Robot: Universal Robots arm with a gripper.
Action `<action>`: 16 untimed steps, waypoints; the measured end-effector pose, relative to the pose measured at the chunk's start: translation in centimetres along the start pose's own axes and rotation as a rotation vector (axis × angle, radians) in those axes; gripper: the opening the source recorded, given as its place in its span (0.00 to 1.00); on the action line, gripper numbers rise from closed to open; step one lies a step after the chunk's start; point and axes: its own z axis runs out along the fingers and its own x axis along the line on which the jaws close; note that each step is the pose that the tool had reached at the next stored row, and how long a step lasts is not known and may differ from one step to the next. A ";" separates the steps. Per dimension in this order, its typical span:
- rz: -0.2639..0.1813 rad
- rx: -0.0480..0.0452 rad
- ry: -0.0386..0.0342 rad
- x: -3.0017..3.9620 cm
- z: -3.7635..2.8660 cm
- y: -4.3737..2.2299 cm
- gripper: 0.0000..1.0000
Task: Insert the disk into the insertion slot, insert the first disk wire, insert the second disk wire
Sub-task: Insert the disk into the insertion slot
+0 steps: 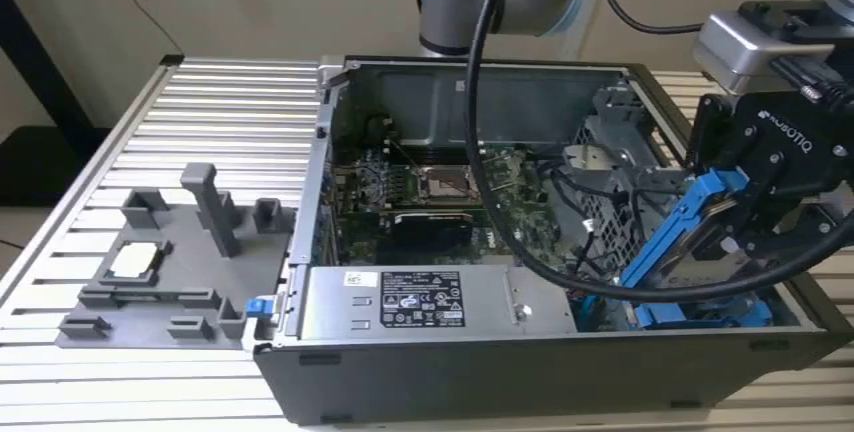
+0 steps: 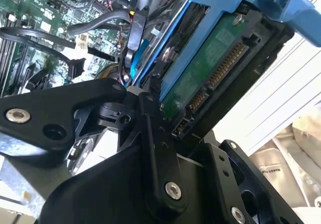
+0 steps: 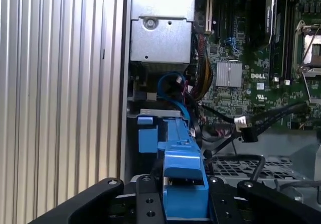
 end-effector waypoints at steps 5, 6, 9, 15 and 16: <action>-0.003 0.0000 0.0000 0.00 0.91 -0.04 0.33; -0.004 0.0000 -0.0001 0.00 1.09 -0.05 0.33; -0.005 0.0000 -0.0002 0.00 1.28 -0.06 0.33; -0.005 0.0000 -0.0002 0.00 1.28 -0.06 0.33; -0.005 0.0005 -0.0010 -0.01 1.30 -0.07 0.33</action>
